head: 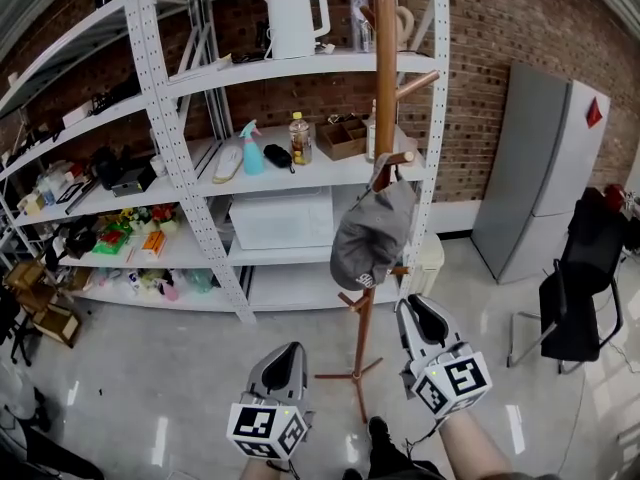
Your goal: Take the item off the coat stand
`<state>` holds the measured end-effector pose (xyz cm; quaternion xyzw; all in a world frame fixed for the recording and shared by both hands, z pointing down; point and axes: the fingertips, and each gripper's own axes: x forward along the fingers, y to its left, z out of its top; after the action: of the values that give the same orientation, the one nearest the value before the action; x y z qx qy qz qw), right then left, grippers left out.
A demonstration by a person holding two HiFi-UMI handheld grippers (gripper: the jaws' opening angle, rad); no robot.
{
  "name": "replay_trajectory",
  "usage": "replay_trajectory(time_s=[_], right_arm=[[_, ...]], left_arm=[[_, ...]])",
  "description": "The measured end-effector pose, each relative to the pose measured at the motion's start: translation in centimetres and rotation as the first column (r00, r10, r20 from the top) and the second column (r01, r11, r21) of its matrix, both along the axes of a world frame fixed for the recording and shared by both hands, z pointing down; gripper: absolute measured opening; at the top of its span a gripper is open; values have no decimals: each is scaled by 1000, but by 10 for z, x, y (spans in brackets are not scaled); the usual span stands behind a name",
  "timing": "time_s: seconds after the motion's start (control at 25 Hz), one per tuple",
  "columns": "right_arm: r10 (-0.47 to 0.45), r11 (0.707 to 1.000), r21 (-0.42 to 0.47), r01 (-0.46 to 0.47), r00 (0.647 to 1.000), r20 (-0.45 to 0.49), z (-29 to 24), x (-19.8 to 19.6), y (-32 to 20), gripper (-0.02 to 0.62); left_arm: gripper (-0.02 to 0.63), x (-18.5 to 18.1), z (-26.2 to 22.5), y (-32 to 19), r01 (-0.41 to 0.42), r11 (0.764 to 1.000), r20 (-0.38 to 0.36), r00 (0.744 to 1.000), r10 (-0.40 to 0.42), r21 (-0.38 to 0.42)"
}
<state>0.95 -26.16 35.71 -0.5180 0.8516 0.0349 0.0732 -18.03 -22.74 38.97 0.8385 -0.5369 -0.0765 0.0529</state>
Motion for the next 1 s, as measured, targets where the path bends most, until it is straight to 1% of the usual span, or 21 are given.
replay_trajectory(time_s=[0.08, 0.12, 0.32, 0.44, 0.52, 0.64, 0.84, 1.0], right_arm=[[-3, 1000, 4, 3, 1000, -12, -5, 0, -5, 46], [-10, 1000, 5, 10, 1000, -14, -7, -1, -7, 59], [-53, 998, 13, 54, 999, -9, -20, -4, -16, 131], [-85, 996, -9, 85, 996, -21, -20, -9, -24, 172], [-102, 995, -14, 102, 994, -28, -24, -13, -30, 215], [-113, 994, 6, 113, 993, -35, -35, -18, -39, 259], [-86, 993, 71, 90, 995, -59, -61, -24, -54, 259], [-64, 994, 83, 71, 994, -86, -75, -26, -65, 259]], left_arm=[[5, -1, -1, -3, 5, 1000, 0, 1000, -5, 3], [6, 0, -1, -5, 4, 1000, 0, 1000, -4, 4], [5, 7, -5, -13, 0, 1000, 15, 1000, 0, 13], [6, 11, -4, -19, 8, 1000, 18, 1000, -9, 14], [6, 13, -7, -25, 14, 1000, 20, 1000, -14, 20], [6, 16, -16, -34, 18, 999, 27, 999, -19, 38], [6, 24, -19, -46, 20, 999, 24, 999, -21, 40], [6, 32, -17, -54, 19, 999, 23, 1000, -19, 39]])
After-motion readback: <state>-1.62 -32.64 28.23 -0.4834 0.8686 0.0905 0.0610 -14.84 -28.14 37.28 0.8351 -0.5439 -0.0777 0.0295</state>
